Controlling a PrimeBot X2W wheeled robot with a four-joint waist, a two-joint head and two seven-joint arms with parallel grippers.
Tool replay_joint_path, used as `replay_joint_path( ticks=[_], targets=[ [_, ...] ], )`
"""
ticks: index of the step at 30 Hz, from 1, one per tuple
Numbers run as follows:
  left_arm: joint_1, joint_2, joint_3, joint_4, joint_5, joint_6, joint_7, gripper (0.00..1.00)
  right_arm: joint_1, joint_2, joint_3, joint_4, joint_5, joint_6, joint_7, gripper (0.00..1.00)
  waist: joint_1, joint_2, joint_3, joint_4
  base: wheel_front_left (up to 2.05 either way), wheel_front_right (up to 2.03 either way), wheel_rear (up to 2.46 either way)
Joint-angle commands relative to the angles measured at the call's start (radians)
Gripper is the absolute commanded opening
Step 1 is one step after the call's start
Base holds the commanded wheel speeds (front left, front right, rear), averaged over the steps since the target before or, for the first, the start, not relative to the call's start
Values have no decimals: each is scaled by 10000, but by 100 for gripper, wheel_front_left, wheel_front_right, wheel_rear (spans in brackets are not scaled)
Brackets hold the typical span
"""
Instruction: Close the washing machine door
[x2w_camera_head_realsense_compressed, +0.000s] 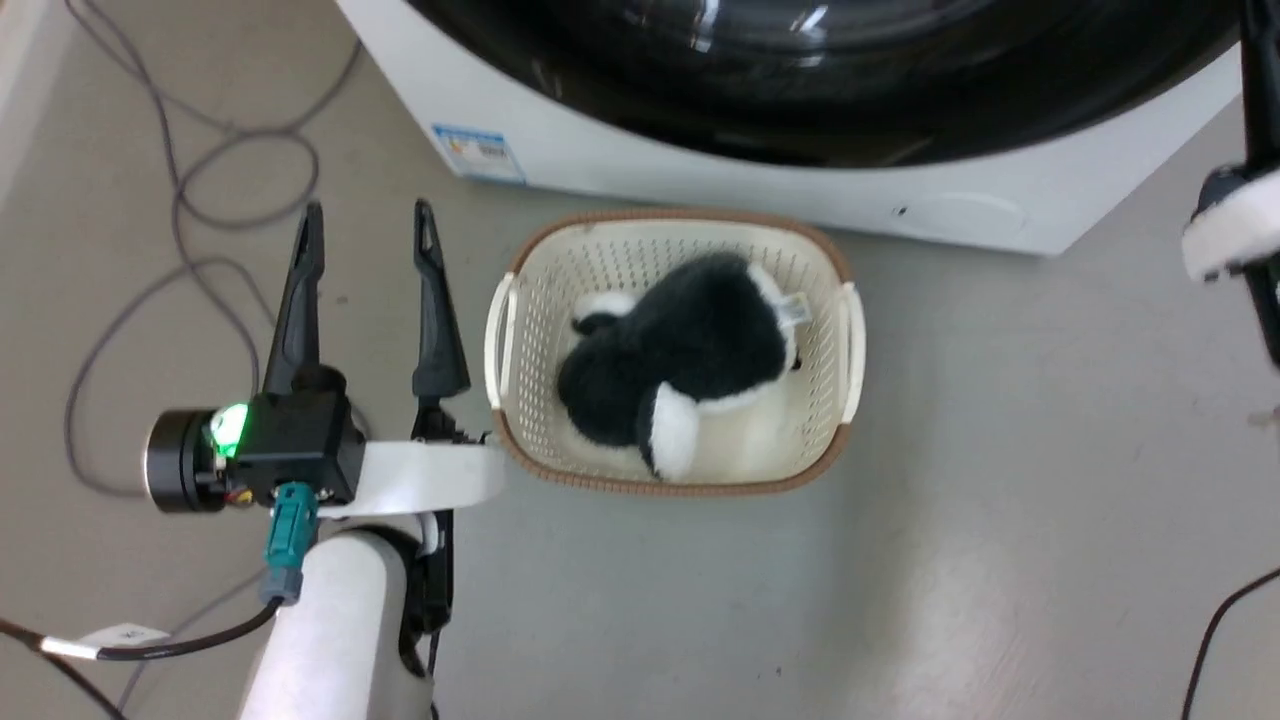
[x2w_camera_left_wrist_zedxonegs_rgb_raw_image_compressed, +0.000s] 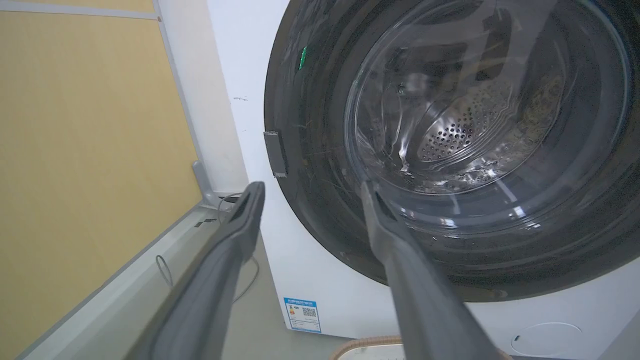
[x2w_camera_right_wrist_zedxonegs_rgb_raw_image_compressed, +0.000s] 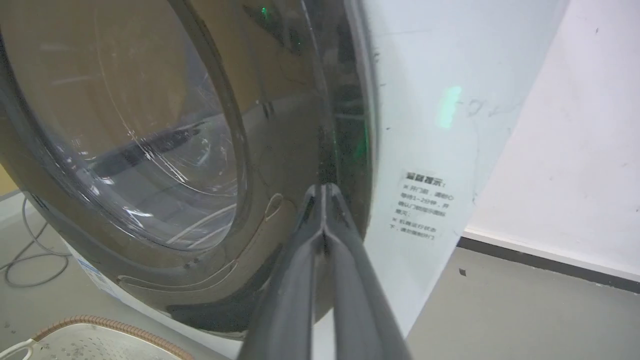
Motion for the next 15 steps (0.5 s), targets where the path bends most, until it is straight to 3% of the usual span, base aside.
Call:
replay_joint_path(
  ticks=[1, 8, 15],
  targets=[
    [275, 20, 93, 114, 67, -13, -53, 100, 570, 273, -325, -444, -182, -15, -34, 0, -1, 0, -544, -264, 0, 0, 0],
    [1028, 201, 365, 599, 120, -66, -53, 100, 2775, 1482, -1150, -2609, -936, -15, -34, 0, -1, 0, -1867, -1062, 0, 0, 0],
    [1902, 320, 527, 824, 131, -79, -53, 100, 4521, 2245, -1131, -3397, -1158, -15, -34, 0, -1, 0, -2904, -1691, 0, 0, 0]
  ],
)
